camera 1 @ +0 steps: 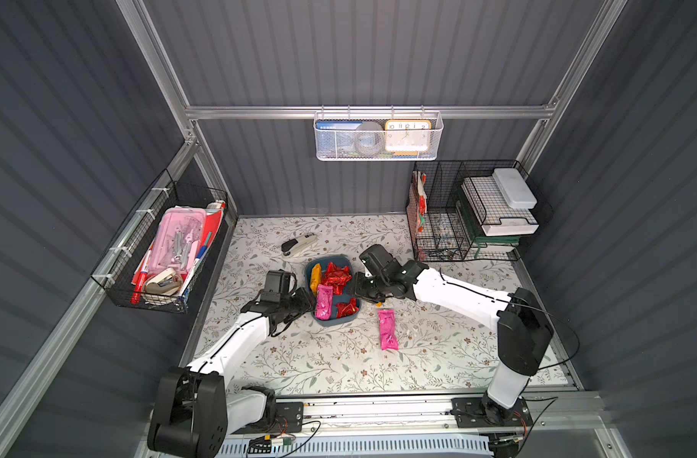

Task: Take the tea bags out of the storage box
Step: Adjust the storage box at the center of the board, then pick up the tea bag from the storage box.

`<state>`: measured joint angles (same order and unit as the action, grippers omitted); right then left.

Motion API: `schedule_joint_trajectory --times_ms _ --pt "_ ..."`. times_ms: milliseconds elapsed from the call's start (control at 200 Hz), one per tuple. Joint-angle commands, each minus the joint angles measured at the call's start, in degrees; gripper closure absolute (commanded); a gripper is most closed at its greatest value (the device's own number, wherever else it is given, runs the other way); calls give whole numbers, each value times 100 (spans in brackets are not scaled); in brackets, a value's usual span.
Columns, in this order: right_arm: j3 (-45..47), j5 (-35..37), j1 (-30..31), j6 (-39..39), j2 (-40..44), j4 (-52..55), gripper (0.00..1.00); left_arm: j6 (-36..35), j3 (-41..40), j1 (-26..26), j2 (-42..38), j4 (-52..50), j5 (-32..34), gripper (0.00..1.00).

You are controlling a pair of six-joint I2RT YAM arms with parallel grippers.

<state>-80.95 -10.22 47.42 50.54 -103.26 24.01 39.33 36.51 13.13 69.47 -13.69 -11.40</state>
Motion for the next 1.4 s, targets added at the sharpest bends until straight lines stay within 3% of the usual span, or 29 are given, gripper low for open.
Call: schedule_joint_trajectory --times_ms 0,370,585,715,890,1391 --pt "-286 -263 165 64 -491 -83 59 338 -211 41 -176 196 -209 80" --pt "-1055 -736 312 -83 -1566 -231 60 108 -182 59 -163 -114 5 76" --pt "-1580 -455 316 -395 -1941 312 62 15 -152 59 -208 -268 193 72" --pt "-1819 98 338 -686 -2098 744 63 23 -218 59 -113 -182 130 72" --pt "-2157 311 390 -885 -2345 993 63 108 -316 59 -109 -4 83 77" --pt "-2823 28 487 -1038 -2941 1323 68 -6 -282 59 169 69 -24 86"
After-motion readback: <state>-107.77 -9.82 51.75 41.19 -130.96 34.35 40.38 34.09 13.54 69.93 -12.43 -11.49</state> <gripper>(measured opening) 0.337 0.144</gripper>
